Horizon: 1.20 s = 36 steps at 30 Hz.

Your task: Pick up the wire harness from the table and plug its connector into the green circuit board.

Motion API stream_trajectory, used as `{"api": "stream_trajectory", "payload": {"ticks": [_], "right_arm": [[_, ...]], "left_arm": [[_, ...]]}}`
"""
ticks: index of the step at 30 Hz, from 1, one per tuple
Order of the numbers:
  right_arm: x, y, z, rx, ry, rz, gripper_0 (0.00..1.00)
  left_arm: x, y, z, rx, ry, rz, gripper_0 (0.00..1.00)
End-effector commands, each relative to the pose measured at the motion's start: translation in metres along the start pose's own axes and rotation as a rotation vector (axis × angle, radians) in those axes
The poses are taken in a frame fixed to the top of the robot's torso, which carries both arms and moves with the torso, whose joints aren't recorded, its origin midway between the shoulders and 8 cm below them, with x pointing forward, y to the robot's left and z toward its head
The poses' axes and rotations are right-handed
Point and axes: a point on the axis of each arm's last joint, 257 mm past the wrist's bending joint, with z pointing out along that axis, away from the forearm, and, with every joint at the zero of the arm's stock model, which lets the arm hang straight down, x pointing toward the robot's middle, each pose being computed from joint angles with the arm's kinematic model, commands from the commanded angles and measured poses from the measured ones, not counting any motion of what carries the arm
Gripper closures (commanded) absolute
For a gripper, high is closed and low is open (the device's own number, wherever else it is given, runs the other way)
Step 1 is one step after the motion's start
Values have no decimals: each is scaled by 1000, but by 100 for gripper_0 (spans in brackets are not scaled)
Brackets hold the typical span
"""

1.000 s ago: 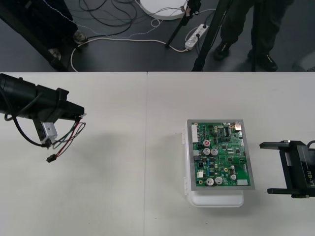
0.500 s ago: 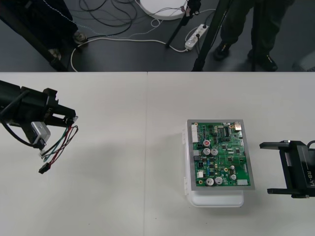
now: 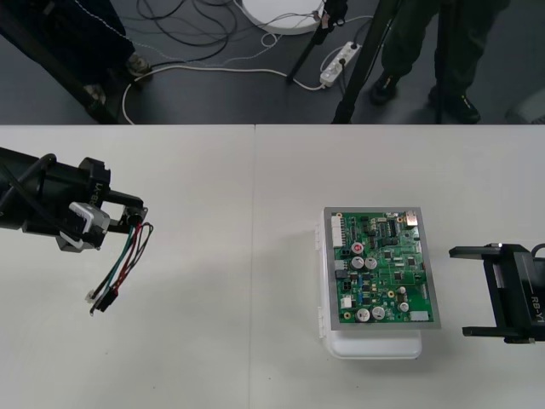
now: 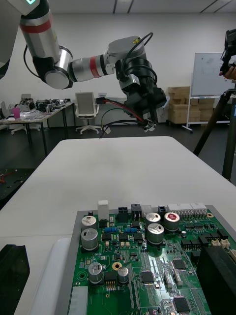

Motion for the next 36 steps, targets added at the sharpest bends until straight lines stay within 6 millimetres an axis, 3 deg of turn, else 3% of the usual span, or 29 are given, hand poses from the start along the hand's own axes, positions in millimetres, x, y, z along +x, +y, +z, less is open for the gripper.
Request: {"api": "stream_trajectory", "payload": {"ticks": [1,6,16,22,29,36], "right_arm": [[-4,6,-9,-11,13,-29,0],[-4,6,-9,-11,13,-29,0],[-4,6,-9,-11,13,-29,0],[-4,6,-9,-11,13,-29,0],[-1,6,-14,-23,38,-24,0],[-3,6,-13,-26,34,-13,0]], "left_arm": [[-21,5,-2,-15,-2,14,100],[-38,22,-1,-79,20,-49,100],[-71,28,8,-129,9,-209,100],[-87,42,14,-179,-21,-315,100],[-97,50,18,-206,-22,-431,100],[-94,57,20,-234,41,-503,100]]}}
